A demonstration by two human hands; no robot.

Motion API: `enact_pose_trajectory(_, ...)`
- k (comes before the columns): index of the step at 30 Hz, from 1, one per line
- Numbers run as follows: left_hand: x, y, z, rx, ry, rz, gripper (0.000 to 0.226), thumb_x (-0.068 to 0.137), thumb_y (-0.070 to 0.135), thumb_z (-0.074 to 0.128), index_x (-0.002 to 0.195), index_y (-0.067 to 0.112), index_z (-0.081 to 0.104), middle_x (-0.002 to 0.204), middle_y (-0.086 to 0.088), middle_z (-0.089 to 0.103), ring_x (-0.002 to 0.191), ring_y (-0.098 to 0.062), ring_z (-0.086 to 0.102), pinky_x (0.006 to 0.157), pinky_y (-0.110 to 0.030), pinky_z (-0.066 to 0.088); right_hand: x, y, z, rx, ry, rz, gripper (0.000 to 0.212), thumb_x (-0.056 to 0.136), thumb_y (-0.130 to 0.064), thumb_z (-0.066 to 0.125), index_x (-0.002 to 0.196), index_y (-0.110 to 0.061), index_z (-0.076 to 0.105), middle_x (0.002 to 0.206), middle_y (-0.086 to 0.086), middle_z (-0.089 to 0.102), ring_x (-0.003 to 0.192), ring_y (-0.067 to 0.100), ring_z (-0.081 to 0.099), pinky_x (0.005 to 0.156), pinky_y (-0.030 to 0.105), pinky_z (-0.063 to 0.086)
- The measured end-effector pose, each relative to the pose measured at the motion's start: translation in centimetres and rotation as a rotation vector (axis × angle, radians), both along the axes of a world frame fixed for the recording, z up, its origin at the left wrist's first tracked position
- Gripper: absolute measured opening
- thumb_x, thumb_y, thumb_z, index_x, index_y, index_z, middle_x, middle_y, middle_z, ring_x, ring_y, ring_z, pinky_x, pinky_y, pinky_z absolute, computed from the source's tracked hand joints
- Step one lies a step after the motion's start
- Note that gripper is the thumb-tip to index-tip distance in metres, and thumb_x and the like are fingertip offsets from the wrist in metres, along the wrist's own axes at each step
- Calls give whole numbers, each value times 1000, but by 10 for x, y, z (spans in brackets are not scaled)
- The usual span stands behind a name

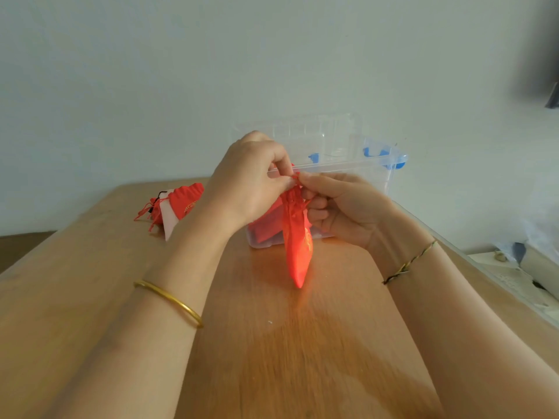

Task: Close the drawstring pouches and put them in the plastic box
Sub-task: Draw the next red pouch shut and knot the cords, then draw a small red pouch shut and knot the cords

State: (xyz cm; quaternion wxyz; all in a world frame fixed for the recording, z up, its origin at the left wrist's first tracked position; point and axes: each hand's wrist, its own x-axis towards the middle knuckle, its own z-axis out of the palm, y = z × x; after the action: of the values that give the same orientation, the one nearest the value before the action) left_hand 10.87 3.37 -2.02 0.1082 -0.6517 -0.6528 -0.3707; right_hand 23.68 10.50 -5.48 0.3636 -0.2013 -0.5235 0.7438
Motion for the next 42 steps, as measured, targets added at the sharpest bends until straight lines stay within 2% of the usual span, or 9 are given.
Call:
enact_pose_trajectory(8, -14, 7, -9, 35, -303, -52, 11, 85, -3, 53, 77, 6, 53, 91, -16, 67, 71, -23, 65, 66, -33, 56, 7, 4, -3, 480, -340, -327, 23, 87, -6, 59, 65, -10, 55, 44, -8, 43, 42, 7, 35, 42, 17, 29)
enact_pose_trajectory(10, -16, 7, -9, 37, -403, -124, 21, 87, -6, 49, 74, 11, 49, 94, -21, 66, 73, -23, 67, 65, -31, 57, 9, 4, -3, 525, -363, -345, 6, 83, -12, 65, 79, -13, 61, 57, -8, 54, 41, 3, 43, 42, 19, 35)
enact_pose_trajectory(14, -20, 6, -9, 55, -570, -202, 27, 90, -7, 47, 73, 14, 46, 92, -20, 65, 67, -12, 64, 64, -27, 56, 15, 1, -8, 515, -505, -125, 28, 85, -19, 64, 113, -17, 60, 89, 1, 64, 56, 9, 54, 42, 19, 38)
enact_pose_trajectory(17, -16, 7, -9, 60, -699, -249, 25, 91, -7, 46, 74, 12, 46, 86, -15, 64, 60, -5, 63, 58, -20, 53, 17, -1, -12, 579, -553, -41, 7, 87, -19, 61, 93, -15, 62, 63, -1, 57, 51, 13, 47, 42, 20, 27)
enact_pose_trajectory(20, -14, 6, -7, 78, -778, -261, 22, 90, -4, 50, 76, 12, 49, 82, -11, 64, 57, -4, 62, 55, -17, 51, 20, 0, -10, 544, -545, -139, 22, 88, -18, 60, 67, -16, 56, 44, 1, 43, 37, 9, 35, 38, 17, 26)
enact_pose_trajectory(30, -69, 16, -4, 444, -821, 164, 26, 84, -5, 42, 83, 18, 54, 85, 3, 59, 65, 1, 63, 58, -19, 50, 6, 40, 69, 382, -526, -348, 20, 86, -7, 61, 68, -9, 52, 42, 4, 37, 28, 8, 32, 36, 10, 23)
enact_pose_trajectory(35, -118, 33, -49, 227, -747, 451, 25, 84, 1, 49, 103, 10, 64, 107, -6, 63, 105, -24, 59, 93, -37, 47, -8, 89, 93, 371, -776, -403, 34, 90, -4, 54, 60, -8, 39, 43, 9, 38, 34, 14, 34, 33, 9, 23)
enact_pose_trajectory(38, -137, 37, -79, -66, -493, 631, 29, 85, 19, 59, 113, 11, 62, 125, -11, 57, 118, -32, 50, 97, -40, 38, -7, 100, 94, 489, -923, -428, 30, 89, -4, 55, 62, -9, 42, 23, -3, 43, 24, 13, 45, 28, 12, 35)
enact_pose_trajectory(42, -146, 40, -102, -342, -257, 734, 47, 82, 39, 63, 118, 9, 56, 127, -18, 51, 117, -39, 46, 94, -43, 37, -9, 92, 87, 667, -1000, -582, 22, 85, 3, 53, 65, -6, 49, 40, 0, 61, 25, 6, 49, 36, 17, 44)
